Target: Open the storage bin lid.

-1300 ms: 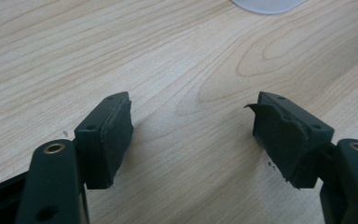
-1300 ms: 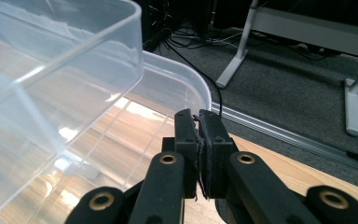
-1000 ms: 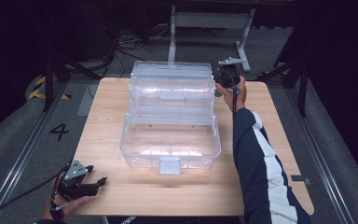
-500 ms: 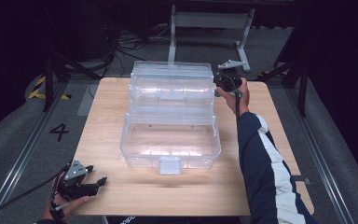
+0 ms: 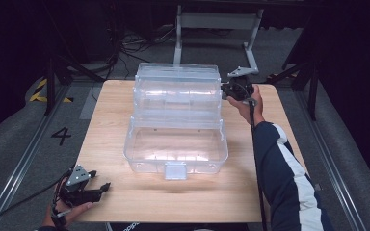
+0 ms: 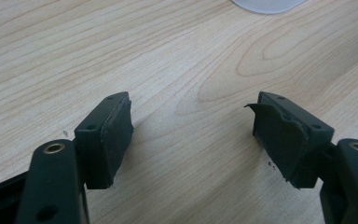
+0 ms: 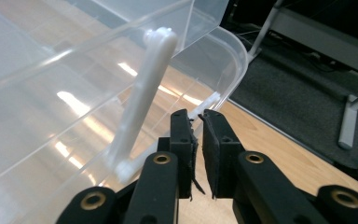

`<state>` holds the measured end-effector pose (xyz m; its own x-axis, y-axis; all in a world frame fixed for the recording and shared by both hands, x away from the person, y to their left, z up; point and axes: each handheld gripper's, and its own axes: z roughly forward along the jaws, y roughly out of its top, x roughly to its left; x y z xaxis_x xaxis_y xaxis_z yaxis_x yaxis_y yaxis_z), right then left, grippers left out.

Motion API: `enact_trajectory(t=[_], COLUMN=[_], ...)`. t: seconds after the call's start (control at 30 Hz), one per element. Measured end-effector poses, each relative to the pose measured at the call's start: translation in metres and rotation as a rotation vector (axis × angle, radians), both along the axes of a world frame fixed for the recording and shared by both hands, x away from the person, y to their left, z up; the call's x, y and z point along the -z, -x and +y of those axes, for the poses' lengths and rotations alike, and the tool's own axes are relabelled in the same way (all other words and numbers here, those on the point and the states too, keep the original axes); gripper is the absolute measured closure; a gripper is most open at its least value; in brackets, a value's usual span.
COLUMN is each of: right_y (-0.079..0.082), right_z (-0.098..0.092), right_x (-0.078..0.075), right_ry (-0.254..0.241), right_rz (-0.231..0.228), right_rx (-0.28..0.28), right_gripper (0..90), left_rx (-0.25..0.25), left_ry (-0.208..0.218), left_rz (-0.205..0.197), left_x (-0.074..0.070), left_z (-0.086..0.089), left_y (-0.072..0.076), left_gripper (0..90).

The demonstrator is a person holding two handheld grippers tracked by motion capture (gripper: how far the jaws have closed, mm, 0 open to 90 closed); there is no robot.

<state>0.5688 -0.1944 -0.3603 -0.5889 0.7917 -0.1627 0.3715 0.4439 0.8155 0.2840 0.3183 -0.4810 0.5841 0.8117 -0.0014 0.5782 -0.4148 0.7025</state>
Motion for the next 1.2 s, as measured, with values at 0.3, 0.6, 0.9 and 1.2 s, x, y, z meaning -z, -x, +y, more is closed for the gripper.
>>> enact_trajectory(t=[0.3,0.6,0.9,1.2], right_y=[0.016,0.028,0.044,0.059], right_z=[-0.006,-0.008,-0.015,-0.030], right_x=[-0.007,-0.011,-0.012,-0.011], right_ry=[0.018,0.038,0.047,0.039], right_rz=[0.000,0.005,0.003,0.020], right_rx=[-0.044,-0.083,-0.105,-0.114], right_gripper=[80.4,79.4,76.5,72.6], left_rx=[-0.002,-0.003,-0.003,-0.004], left_ry=[-0.002,-0.001,-0.001,-0.001], left_rz=[-0.001,0.003,0.002,0.002], left_x=[0.000,0.000,0.000,0.000], left_z=[0.001,0.001,0.001,0.001], left_y=[0.000,0.000,0.000,0.000], left_gripper=[28.6,28.4,28.4,28.3])
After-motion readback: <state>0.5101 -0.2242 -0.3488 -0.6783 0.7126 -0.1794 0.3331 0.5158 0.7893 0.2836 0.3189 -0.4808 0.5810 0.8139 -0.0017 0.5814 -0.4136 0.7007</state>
